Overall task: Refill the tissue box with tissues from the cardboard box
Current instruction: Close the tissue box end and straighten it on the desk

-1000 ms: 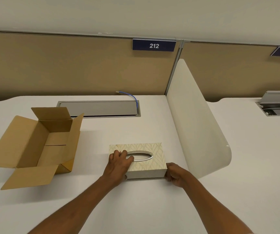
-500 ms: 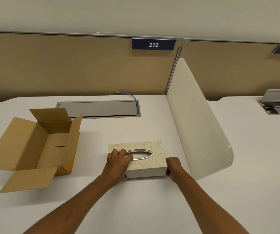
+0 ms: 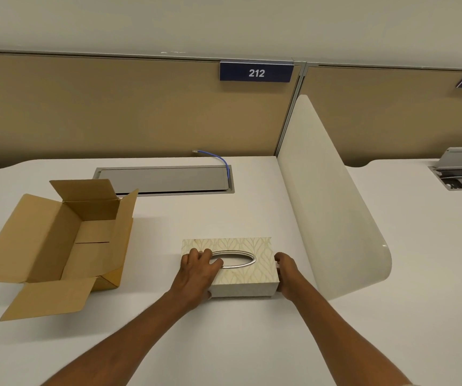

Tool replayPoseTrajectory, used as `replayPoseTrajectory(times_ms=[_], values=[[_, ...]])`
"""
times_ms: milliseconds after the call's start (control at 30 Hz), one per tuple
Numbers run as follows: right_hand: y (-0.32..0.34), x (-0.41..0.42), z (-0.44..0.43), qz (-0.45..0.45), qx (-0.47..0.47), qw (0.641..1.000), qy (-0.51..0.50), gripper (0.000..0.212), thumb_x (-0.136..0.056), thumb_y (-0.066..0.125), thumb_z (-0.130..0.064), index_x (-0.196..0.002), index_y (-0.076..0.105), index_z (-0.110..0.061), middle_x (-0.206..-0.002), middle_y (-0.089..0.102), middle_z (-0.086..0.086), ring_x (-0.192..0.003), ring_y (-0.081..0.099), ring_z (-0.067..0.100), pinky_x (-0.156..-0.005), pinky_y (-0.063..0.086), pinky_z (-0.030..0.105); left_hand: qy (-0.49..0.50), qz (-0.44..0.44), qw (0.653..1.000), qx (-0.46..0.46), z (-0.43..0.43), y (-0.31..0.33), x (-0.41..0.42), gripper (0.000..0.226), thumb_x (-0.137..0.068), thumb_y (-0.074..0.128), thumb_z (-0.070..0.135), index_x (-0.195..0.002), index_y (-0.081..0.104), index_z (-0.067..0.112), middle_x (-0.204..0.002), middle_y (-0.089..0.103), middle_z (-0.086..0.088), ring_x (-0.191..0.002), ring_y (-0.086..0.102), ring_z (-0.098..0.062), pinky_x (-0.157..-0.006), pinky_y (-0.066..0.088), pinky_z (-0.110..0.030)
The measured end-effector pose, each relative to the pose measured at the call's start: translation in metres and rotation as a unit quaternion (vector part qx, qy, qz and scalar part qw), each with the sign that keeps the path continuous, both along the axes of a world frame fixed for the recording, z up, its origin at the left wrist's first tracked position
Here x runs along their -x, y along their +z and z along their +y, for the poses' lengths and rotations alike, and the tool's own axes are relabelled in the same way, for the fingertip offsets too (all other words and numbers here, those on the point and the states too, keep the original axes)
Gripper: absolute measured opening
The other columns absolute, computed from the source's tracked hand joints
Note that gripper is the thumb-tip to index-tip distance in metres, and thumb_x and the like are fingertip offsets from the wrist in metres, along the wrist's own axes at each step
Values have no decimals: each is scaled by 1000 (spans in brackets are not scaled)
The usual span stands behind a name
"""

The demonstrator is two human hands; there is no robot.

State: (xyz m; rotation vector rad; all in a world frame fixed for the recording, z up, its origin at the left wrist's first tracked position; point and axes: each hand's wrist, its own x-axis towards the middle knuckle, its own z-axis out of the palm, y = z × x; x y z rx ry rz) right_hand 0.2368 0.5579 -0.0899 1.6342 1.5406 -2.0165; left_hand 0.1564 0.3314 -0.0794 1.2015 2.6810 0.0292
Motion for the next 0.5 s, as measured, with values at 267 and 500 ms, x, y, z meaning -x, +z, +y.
replayPoseTrajectory(times_ms=[267,500], values=[[3,15,-1,-39,-110,990,78,39,-88,36,-35,-109,51,-5,-106,60,12,-95,61,30,-76,51,36,10,1,1000,-12,2,2,5,72,-34,89,26,-97,54,23,-104,55,-3,-87,48,-28,-74,40,-38],[11,6,-10,-17,-389,892,228,40,-99,41,-33,-123,46,-1,-116,62,21,-106,58,38,-81,43,38,4,26,1000,-7,9,-5,0,77,-22,89,23,-90,52,23,-95,56,-3,-76,47,-25,-65,43,-36]])
